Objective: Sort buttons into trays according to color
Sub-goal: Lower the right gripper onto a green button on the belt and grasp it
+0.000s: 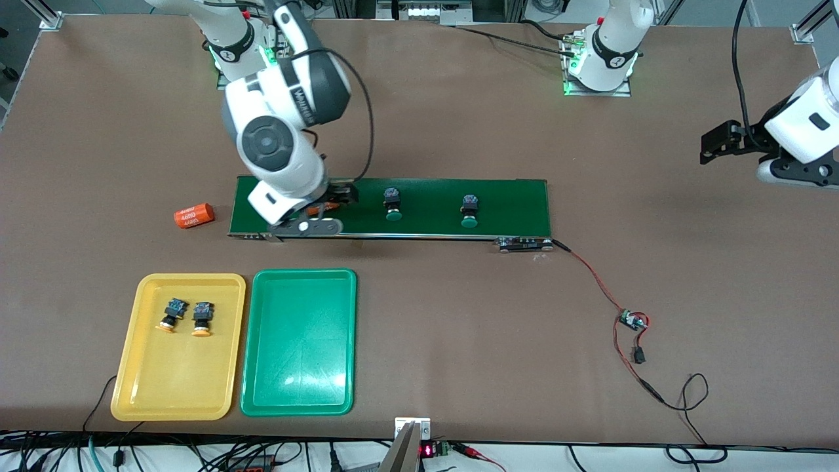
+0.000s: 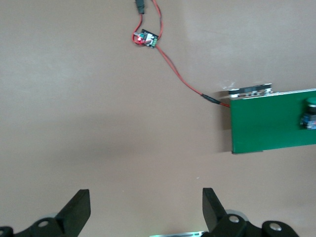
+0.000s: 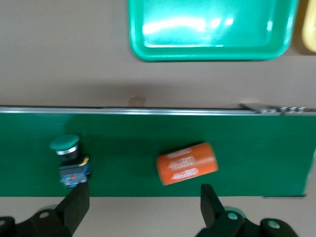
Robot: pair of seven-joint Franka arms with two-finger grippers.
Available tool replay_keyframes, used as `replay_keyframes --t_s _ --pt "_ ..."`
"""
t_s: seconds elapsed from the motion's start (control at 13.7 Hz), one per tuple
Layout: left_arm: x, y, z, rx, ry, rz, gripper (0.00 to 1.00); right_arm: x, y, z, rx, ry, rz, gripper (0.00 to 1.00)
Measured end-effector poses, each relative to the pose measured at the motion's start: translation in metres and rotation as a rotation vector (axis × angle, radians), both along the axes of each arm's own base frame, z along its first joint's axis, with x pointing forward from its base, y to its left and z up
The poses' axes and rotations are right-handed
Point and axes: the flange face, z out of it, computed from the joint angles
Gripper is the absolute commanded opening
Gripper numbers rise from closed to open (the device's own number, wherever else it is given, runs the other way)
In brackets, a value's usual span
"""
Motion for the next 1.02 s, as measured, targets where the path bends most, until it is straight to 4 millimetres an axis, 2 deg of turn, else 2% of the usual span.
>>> replay_keyframes --t_s 0.15,0.29,0.44,0.58,1.02 --pt "0.005 0.003 0.0 0.036 -0.004 -0.004 1.0 -0.017 0.025 -0.014 -0.01 -0.009 0.002 1.0" --pt "0.006 0.006 0.01 -0.017 -0.024 0.016 1.0 -0.031 0.048 -0.031 -0.02 -0.025 -0.004 1.0" --pt "0.008 0.026 0.016 -0.088 -0.052 0.064 1.0 -0.038 0.061 -0.047 -0.03 -0.035 0.001 1.0" --pt "0.014 0.045 0.015 -0.095 -0.097 0.085 1.0 -0.039 0.066 -0.062 -0.04 -0.04 0.005 1.0" --pt "0.022 0.037 -0.003 -0.053 -0.119 0.057 1.0 -0.037 0.068 -0.101 -0.053 -0.026 -0.011 1.0"
